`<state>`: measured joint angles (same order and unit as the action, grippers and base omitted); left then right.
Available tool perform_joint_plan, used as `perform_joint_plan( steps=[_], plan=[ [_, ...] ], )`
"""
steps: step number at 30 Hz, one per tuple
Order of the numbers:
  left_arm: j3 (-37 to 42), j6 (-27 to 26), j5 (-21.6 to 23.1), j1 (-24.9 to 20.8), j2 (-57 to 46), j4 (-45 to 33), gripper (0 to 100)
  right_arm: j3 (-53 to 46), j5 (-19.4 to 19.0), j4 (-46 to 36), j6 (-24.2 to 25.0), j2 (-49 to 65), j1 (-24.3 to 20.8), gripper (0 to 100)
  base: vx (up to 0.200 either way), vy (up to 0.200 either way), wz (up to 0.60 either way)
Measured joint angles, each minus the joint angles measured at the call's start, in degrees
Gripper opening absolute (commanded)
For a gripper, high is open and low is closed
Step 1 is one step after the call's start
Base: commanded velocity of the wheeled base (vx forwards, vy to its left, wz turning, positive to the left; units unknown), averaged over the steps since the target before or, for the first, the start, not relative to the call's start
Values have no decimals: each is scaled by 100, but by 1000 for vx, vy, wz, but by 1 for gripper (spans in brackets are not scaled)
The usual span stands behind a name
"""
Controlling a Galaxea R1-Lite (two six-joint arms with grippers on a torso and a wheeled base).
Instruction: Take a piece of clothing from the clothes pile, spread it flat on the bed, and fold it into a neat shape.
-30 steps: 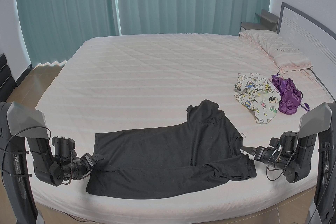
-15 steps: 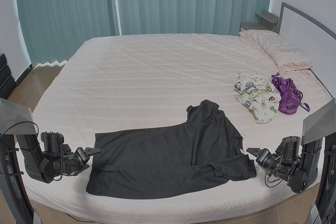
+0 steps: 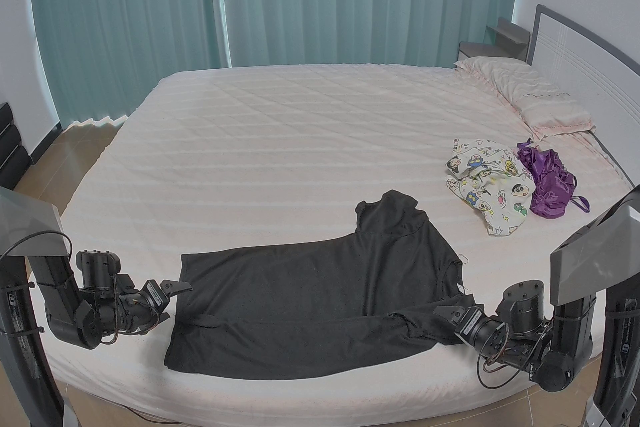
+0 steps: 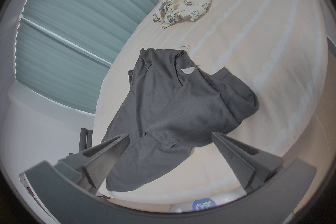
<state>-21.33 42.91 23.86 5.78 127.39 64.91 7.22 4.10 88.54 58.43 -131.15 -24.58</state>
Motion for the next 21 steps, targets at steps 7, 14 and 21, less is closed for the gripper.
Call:
perform_joint_plan(
  steps=[7,14,21],
  plan=[
    [-16,2,-7,2,0,1,100,63,4,-7,269,-223,-244,100,0,0,0],
    [-20,4,-11,-2,0,1,100,182,6,9,482,-386,-284,100,0,0,0],
    [-20,6,-11,-7,0,1,100,407,30,0,499,-450,-218,100,0,0,0]
  ],
)
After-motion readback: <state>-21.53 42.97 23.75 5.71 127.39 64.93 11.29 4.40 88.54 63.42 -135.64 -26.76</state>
